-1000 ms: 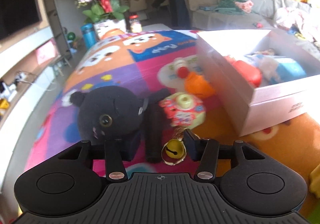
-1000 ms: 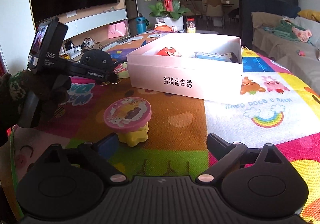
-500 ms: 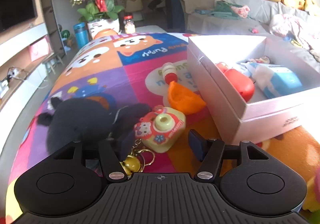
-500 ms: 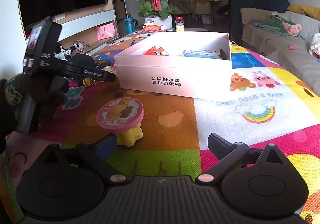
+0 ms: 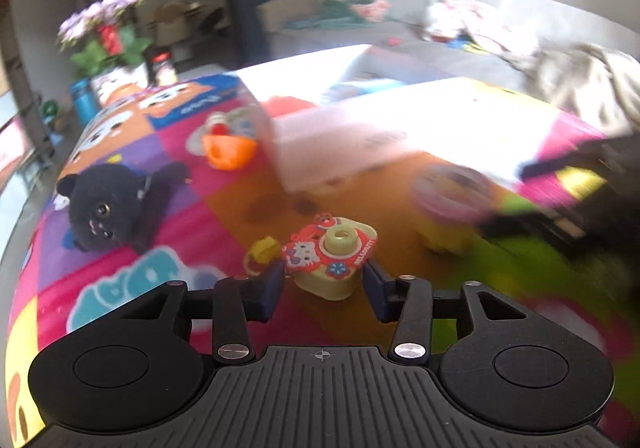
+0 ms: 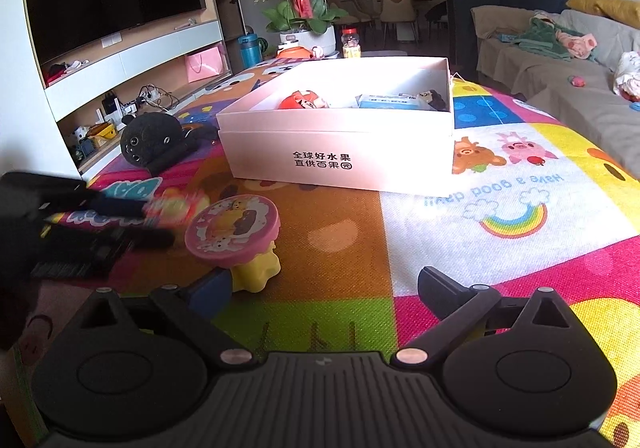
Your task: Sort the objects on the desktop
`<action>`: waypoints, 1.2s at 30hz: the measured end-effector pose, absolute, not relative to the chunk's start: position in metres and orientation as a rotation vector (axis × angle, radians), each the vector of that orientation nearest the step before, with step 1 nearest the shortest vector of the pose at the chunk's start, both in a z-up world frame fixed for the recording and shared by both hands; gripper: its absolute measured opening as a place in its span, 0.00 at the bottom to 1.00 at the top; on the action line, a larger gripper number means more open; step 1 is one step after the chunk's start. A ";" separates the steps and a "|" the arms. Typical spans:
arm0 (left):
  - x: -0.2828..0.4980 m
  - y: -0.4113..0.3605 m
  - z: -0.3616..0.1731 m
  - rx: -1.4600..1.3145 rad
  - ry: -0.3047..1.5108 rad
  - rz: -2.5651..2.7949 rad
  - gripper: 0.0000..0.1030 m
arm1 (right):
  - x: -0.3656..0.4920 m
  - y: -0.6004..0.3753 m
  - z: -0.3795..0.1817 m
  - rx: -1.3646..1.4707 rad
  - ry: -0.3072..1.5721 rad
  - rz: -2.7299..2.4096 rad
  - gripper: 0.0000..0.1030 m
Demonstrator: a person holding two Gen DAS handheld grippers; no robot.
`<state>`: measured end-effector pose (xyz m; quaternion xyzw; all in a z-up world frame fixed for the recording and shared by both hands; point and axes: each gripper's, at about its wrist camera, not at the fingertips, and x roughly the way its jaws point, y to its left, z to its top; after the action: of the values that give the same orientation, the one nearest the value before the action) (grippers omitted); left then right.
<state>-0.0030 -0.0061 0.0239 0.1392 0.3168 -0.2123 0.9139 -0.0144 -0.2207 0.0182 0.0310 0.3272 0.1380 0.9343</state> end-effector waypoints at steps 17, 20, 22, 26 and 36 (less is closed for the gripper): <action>0.011 0.030 0.012 0.135 0.720 -0.150 0.93 | -0.014 -0.217 0.016 0.114 0.728 0.262 1.00; 0.007 0.031 0.010 0.053 0.732 -0.213 0.97 | -0.015 -0.211 0.017 0.080 0.732 0.269 1.00; 0.000 0.023 0.009 0.070 0.724 -0.253 0.97 | -0.017 -0.209 0.017 0.063 0.732 0.277 1.00; -0.009 0.008 0.008 0.128 0.715 -0.322 0.98 | -0.022 -0.202 0.020 0.038 0.708 0.305 1.00; -0.009 0.003 0.005 0.140 0.726 -0.321 1.00 | -0.003 -0.159 0.036 -0.080 0.627 0.348 0.65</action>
<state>-0.0088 0.0027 0.0051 0.0680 0.3531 -0.1560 0.9200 -0.0028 -0.1594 0.0356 -0.0392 0.3068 0.1703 0.9356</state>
